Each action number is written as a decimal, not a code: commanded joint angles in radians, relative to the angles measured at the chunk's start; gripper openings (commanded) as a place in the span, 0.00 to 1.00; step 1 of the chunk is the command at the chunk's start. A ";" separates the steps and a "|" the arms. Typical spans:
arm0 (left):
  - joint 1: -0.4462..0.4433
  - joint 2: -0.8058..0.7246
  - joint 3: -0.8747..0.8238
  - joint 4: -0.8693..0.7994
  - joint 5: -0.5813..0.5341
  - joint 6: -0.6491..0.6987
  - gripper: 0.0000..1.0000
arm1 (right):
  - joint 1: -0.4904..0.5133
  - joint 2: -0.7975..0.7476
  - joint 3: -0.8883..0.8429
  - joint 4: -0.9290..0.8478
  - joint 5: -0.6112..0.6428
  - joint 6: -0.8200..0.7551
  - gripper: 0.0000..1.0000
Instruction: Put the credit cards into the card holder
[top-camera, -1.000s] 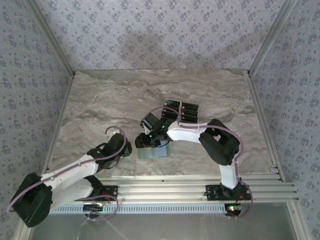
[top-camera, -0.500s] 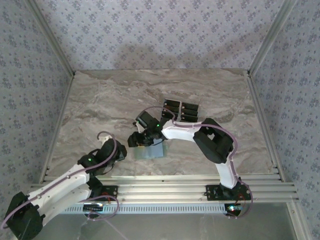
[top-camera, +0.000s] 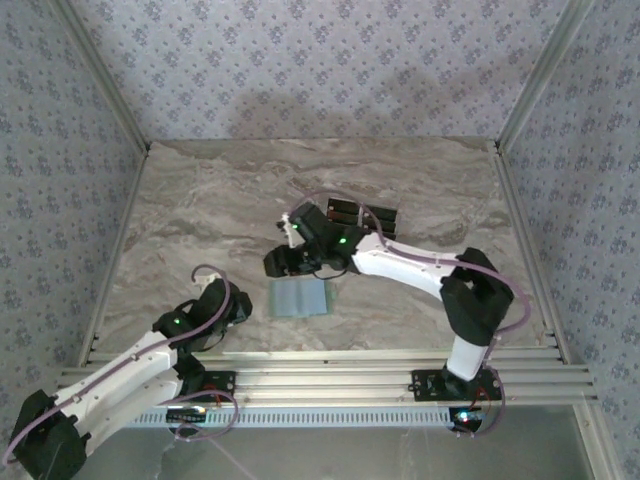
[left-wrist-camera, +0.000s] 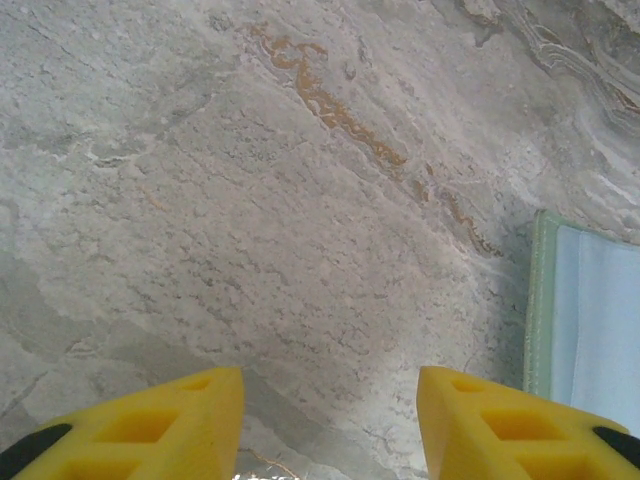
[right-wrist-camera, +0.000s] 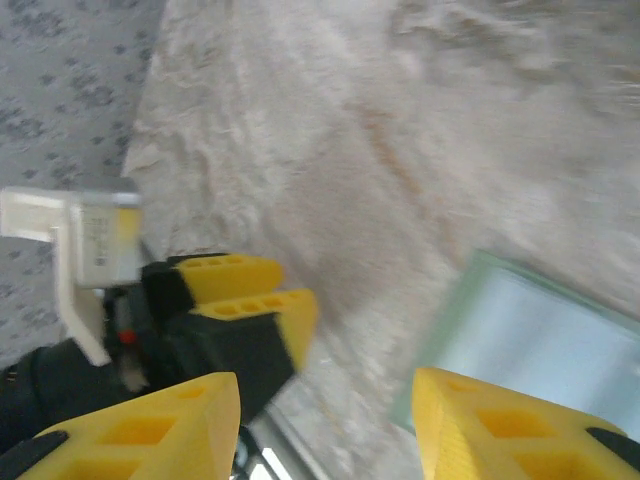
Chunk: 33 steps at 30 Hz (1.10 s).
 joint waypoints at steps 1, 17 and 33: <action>0.011 0.036 0.027 0.025 0.019 0.037 0.53 | -0.070 -0.066 -0.115 -0.097 0.124 -0.077 0.51; 0.041 0.377 0.221 0.150 0.067 0.154 0.98 | -0.359 -0.218 -0.115 -0.437 0.381 -0.527 0.50; 0.109 0.477 0.295 0.183 0.135 0.198 1.00 | -0.327 -0.008 0.058 -0.475 0.660 -0.705 0.46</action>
